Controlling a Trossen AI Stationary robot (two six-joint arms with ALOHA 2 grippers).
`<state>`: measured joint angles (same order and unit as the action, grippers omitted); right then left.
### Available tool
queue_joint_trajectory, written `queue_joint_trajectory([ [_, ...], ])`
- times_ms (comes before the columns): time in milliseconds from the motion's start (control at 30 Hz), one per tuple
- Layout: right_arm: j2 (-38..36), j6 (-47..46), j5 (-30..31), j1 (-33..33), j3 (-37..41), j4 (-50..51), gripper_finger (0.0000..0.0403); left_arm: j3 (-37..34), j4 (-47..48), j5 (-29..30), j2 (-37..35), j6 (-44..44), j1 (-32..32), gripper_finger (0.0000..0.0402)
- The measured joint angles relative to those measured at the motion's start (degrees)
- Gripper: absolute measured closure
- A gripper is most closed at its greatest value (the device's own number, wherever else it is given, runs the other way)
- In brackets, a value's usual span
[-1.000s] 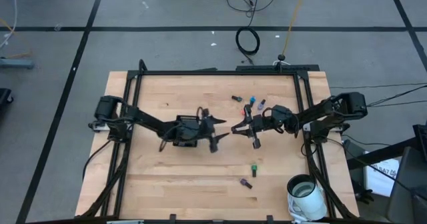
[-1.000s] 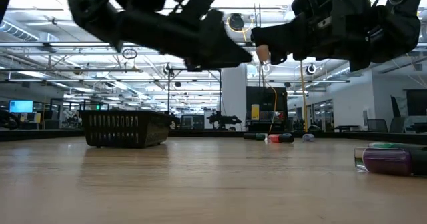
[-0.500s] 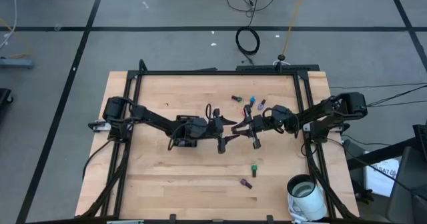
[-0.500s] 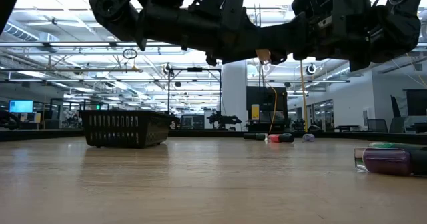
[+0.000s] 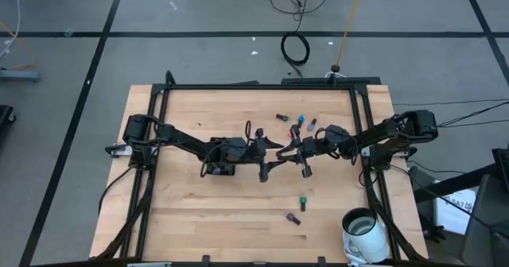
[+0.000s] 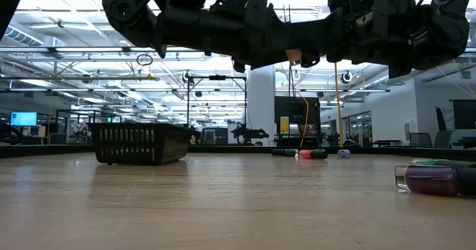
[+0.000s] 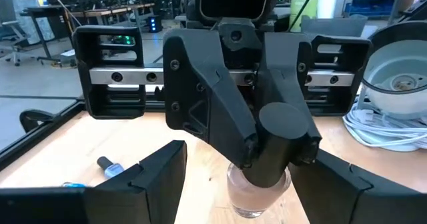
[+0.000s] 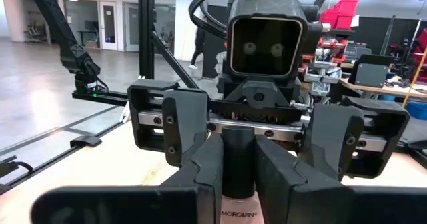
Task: Pick & Place Nail Polish
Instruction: Put the brown nail polish into the basket
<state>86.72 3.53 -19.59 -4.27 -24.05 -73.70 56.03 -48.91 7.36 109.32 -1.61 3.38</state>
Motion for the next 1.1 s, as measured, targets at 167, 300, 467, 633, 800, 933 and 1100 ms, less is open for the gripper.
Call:
queue_joint_trajectory([
  [167, 0.0, 0.11, 0.2, 0.27, -0.71, -0.11, 0.0357, 0.0, -0.48, -0.29, 0.0, -0.02, -0.12, 0.0151],
  [300, -0.02, 0.11, 0.21, 0.28, -0.71, -0.1, 0.0357, 0.0, -0.57, -0.29, 0.0, -0.22, -0.13, 0.0152],
  [467, -0.02, 0.11, 0.32, 0.26, -0.71, 0.06, 0.0357, 0.0, -0.63, -0.31, 0.0, -1.11, -0.11, 0.0189],
  [633, -0.02, 0.17, 0.55, 0.26, -0.73, 0.09, 0.0357, 0.0, -0.54, -0.35, 0.0, -1.36, -0.09, 0.0273],
  [800, -0.02, 0.23, 0.65, 0.23, -0.73, 0.2, 0.0357, -0.04, -0.52, -1.08, 0.0, -2.84, -0.2, 0.0304],
  [933, -0.02, 0.22, 0.39, 0.23, -0.73, 0.43, 0.0357, -0.04, -0.49, -1.31, 0.0, -2.95, -0.28, 0.0304],
  [1100, -0.02, 0.37, 0.34, 0.23, -0.73, 0.68, 0.0352, -0.04, -0.05, -1.04, 0.0, -4.03, -0.28, 0.0304],
])
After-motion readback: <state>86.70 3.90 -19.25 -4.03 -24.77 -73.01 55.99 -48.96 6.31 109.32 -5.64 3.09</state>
